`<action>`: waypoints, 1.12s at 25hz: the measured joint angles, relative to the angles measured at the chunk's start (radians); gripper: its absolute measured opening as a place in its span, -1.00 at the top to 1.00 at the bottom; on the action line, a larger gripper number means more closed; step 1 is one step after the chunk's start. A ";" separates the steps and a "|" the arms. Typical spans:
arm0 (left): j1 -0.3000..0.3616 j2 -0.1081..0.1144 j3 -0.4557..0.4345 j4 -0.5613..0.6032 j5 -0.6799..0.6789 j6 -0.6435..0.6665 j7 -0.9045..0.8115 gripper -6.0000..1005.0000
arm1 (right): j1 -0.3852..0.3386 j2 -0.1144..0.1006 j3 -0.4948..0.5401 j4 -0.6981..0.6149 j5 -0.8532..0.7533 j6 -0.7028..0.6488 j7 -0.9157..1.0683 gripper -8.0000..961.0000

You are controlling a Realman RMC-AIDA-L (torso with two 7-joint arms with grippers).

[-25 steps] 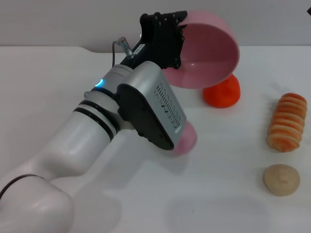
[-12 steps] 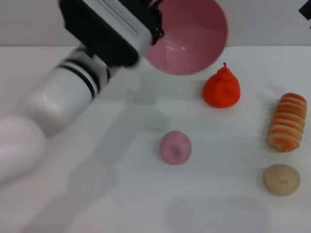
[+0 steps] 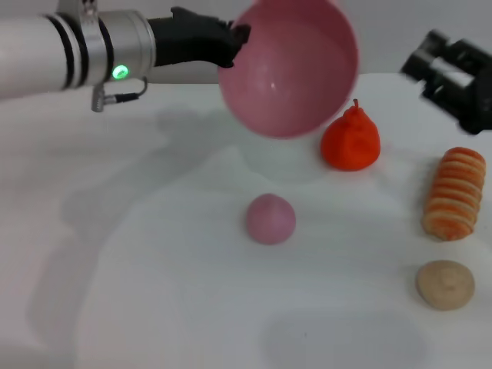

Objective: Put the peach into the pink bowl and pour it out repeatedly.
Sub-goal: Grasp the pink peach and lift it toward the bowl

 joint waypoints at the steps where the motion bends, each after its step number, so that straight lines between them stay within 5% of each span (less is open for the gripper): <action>1: -0.036 0.000 -0.057 -0.017 0.079 0.062 -0.060 0.88 | 0.009 0.000 0.000 -0.013 -0.045 0.000 0.012 -0.07; 6: -0.151 -0.001 -0.231 -0.016 0.503 0.207 -0.302 0.88 | 0.031 0.000 0.000 -0.125 -0.267 -0.001 0.136 -0.06; 8: -0.172 -0.001 -0.268 -0.016 0.568 0.230 -0.323 0.88 | 0.032 0.001 -0.001 -0.201 -0.369 0.000 0.219 -0.06; 10: -0.227 -0.001 -0.385 -0.021 0.743 0.303 -0.351 0.88 | 0.031 0.002 -0.008 -0.282 -0.463 -0.002 0.307 -0.06; 21: -0.275 0.005 -0.523 -0.025 0.921 0.380 -0.355 0.88 | 0.123 0.005 -0.182 -0.657 -0.944 0.107 0.854 -0.05; 28: -0.254 0.004 -0.523 -0.036 0.924 0.383 -0.355 0.88 | 0.284 0.005 -0.294 -0.500 -1.037 0.213 0.922 -0.05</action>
